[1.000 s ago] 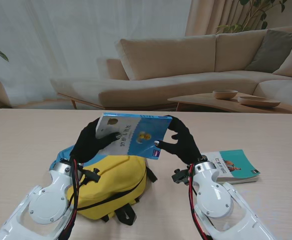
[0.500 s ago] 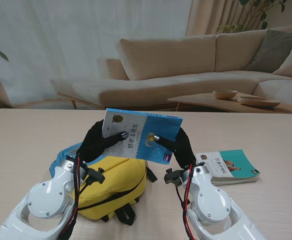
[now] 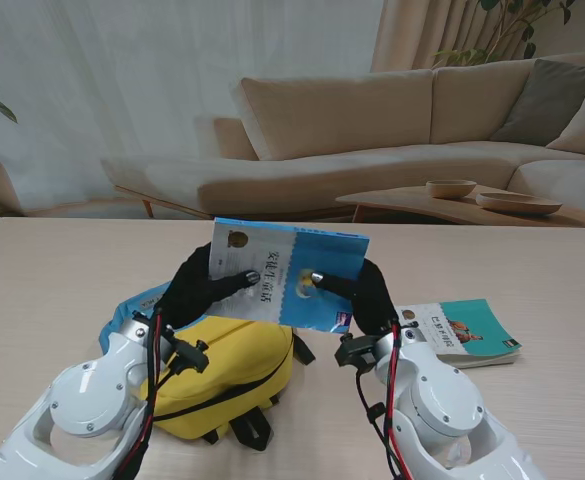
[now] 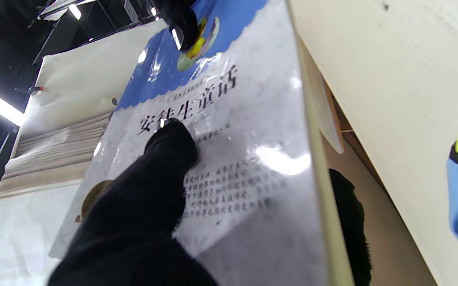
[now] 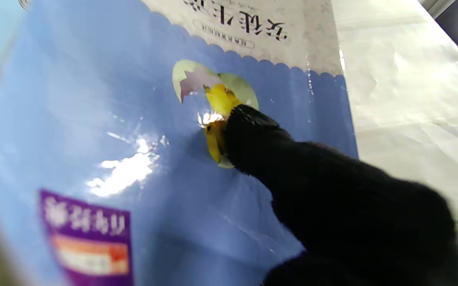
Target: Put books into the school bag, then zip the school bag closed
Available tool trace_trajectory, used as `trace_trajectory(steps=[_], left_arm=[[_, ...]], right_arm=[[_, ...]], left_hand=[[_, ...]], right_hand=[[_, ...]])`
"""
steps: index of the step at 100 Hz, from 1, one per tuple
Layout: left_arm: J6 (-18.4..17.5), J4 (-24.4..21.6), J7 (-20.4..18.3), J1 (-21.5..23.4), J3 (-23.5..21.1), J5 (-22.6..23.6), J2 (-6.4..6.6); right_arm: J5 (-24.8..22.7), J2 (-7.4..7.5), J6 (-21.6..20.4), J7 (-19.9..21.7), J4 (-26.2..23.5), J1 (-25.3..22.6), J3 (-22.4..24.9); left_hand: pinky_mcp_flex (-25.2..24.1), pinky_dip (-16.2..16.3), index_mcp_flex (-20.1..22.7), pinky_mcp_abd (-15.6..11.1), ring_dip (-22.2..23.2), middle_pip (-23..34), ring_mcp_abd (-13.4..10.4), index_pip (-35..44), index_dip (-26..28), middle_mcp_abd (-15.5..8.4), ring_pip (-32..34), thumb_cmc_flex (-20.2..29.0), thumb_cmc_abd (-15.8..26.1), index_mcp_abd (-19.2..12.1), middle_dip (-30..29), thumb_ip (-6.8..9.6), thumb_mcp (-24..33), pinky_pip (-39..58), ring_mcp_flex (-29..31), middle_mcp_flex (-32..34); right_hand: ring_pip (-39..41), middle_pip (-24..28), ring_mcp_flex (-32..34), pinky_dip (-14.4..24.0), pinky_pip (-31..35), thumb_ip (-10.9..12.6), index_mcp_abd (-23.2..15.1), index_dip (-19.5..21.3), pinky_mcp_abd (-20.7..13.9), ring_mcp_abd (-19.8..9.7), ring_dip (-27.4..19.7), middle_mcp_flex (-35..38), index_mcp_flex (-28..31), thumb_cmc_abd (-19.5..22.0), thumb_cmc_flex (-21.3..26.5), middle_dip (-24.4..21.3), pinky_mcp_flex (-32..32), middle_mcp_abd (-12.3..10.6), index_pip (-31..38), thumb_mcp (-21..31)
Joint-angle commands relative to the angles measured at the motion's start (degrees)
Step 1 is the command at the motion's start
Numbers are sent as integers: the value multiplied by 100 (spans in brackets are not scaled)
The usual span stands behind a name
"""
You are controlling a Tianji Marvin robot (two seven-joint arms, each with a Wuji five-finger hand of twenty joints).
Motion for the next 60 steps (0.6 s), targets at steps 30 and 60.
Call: trace_trajectory(steps=[30,60], left_arm=[[-271,-109,-670,374,-401,854,236],[-500,-292,-987,899,-923,1957,394]], right_arm=[[528,-96,362,-9,-240,-71,175],[592,-143,483,-216,-233,-20,353]], left_hand=[[-1456,-1239,-1109,-618,-1120,-1058,-709,-2098,-1894,-303,-2158,-2482,93,34,-2865,242,691,-2125,-1678,-2205],[-1690,-1185,-1060,-790,-1337,-1474,-906,-2645,-2477,-432,-2873,-2690,-62,0,-3135,205,559,-3417,-1921,-2315]], right_hand=[[1220,1088,588,317,742,-76,-712,1778,2,97,524,-196,744,1049,727,808,278,195,1191,271],[1266,1147,597,324,745,-64,-715,1896,14,97,536,-206,728,1036,737,827,279,201,1231,283]])
